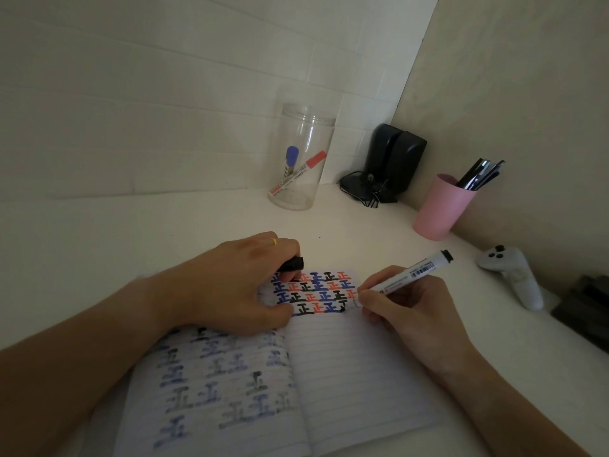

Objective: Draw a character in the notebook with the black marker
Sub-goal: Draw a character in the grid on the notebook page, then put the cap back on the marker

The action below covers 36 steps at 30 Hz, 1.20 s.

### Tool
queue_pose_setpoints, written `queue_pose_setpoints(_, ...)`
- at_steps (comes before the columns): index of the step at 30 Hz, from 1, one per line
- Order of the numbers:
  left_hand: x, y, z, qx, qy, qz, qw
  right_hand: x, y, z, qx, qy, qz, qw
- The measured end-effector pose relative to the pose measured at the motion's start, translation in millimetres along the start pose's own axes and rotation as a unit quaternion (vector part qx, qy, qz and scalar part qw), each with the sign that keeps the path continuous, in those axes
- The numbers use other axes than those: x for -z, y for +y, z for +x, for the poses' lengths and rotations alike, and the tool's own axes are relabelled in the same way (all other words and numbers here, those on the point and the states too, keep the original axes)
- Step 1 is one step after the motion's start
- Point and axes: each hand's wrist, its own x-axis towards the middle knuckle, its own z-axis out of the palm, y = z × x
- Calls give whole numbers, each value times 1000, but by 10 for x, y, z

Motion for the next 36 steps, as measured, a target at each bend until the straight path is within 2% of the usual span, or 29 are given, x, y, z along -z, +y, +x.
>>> queue_pose_setpoints(5,-7,-11,1,1,-2,-2,1000,1,29,30,-15,48,-26,998)
queue_pose_setpoints(14,-18,-19,7,-5,0,-9,1000,2,70,62,-21,69,-35,997)
queue_pose_setpoints(19,15,15,-9,3,-6,-13,1000,26,-77,127,-122,111,130,978)
queue_pose_setpoints(22,42,38,-16,19,-13,-47,999,-33,-234,336,-122,111,159,973)
queue_pose_setpoints(26,32,71,-20,37,54,-129,989,-257,-378,546,-59,148,252,955)
queue_pose_setpoints(28,-4,60,-6,44,97,-131,986,-342,-345,542,-49,161,301,939)
queue_pose_setpoints(32,-33,-38,69,52,199,-63,977,-359,-286,457,-10,127,284,950)
queue_pose_setpoints(36,-27,-105,91,64,230,-56,969,-342,-268,404,16,108,267,957)
